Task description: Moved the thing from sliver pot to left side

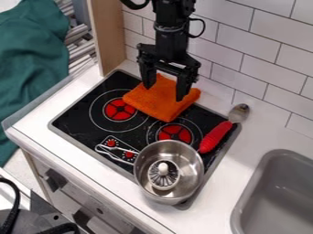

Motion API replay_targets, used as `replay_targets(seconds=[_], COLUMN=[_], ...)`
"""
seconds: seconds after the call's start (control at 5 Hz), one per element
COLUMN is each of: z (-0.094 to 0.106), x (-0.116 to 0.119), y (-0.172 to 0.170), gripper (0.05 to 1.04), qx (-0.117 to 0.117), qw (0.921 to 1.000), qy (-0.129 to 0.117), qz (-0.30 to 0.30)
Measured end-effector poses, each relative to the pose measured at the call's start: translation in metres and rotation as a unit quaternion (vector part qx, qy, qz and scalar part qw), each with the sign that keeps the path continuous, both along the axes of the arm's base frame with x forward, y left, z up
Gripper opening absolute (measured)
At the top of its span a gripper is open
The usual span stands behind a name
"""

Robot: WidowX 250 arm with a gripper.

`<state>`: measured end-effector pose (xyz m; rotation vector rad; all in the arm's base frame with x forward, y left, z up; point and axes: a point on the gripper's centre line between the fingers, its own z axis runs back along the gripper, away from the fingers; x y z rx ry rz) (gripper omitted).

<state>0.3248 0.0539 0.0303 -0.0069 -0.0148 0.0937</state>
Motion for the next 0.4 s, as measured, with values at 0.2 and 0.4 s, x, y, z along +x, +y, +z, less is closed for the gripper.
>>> replay_targets(seconds=[0.2,0.4], z=[-0.013,-0.025], x=[-0.007,-0.028], y=[-0.003,-0.016], gripper=[1.003,1.003], qx=[-0.006,-0.023], qw=[0.9997,0.9983], qy=[0.022,0.050], qz=[0.004,0.020])
